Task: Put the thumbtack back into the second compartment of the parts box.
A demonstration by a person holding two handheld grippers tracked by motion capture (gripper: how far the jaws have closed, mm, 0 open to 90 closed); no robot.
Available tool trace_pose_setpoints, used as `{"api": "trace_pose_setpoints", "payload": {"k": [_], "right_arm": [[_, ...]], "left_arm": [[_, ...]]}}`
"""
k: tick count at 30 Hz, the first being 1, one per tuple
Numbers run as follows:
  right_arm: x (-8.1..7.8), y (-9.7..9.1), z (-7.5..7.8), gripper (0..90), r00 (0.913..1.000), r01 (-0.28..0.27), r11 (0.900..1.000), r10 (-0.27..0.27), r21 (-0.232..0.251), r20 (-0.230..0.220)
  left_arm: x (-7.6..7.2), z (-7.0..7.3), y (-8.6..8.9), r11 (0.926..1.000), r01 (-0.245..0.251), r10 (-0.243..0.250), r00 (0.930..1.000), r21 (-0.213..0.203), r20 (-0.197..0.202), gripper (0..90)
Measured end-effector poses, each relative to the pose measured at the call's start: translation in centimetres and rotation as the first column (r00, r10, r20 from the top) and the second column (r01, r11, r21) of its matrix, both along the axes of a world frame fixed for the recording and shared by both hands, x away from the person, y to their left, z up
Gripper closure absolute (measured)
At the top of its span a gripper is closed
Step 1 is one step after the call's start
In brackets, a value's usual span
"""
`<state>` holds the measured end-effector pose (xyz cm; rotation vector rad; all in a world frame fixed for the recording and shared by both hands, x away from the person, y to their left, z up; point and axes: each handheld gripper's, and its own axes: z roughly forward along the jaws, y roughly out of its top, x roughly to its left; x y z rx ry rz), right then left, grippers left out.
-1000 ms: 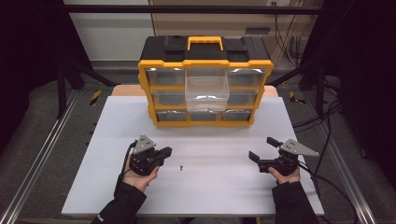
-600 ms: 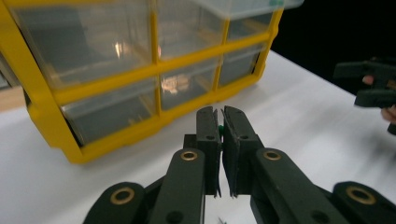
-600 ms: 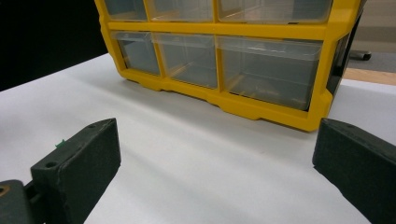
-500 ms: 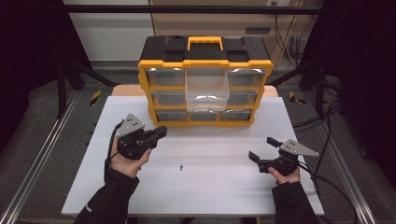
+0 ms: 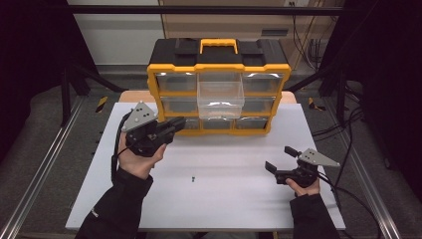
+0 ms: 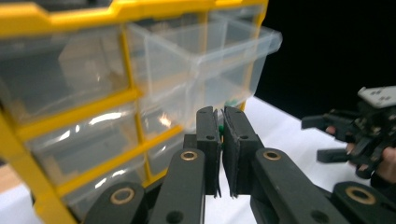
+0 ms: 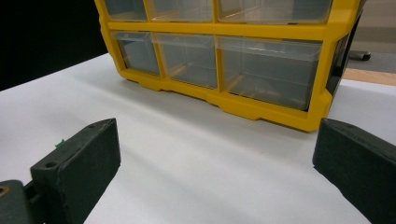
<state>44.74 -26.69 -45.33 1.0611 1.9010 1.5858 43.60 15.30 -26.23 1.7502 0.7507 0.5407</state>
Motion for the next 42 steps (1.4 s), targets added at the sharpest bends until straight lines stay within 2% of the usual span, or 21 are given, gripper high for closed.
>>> {"api": "trace_pose_setpoints", "payload": {"k": [11,22,25,30,36,39,42], "right_arm": [[0.0,0.0,0.0,1.3,1.0,-0.003,1.0,0.003,-0.002,-0.002],[0.1,0.0,-0.1,1.2,1.0,-0.006,1.0,0.006,-0.008,0.0],[0.0,0.0,-0.1,1.3,1.0,-0.007,1.0,0.007,-0.006,0.002],[0.0,0.0,0.0,1.3,1.0,-0.008,1.0,0.008,-0.004,0.0],[0.0,0.0,0.0,1.3,1.0,-0.004,1.0,0.004,-0.004,-0.002],[0.0,0.0,0.0,1.3,1.0,-0.005,1.0,0.005,-0.002,-0.001],[0.0,0.0,0.0,1.3,1.0,-0.006,1.0,0.006,-0.002,0.0]], "left_arm": [[0.5,3.7,-2.4,0.9994,0.032,-0.033,0.9979,0.011,0.055,85.0],[3.4,5.4,-5.1,0.999,0.017,-0.019,0.9987,0.04,0.047,85.0],[4.3,5.4,-5.9,0.9976,0.008,-0.012,0.9985,0.068,0.054,85.0],[6.0,5.1,-6.6,0.9967,0.005,-0.007,0.9998,0.081,0.017,85.0],[7.7,4.0,-7.2,0.9927,-0.002,0.004,0.9999,0.121,-0.013,85.0],[8.4,3.4,-7.5,0.9924,-0.006,0.01,0.9994,0.123,-0.033,85.0],[8.8,2.8,-7.7,0.9884,-0.017,0.024,0.9987,0.151,-0.046,84.9]]}}
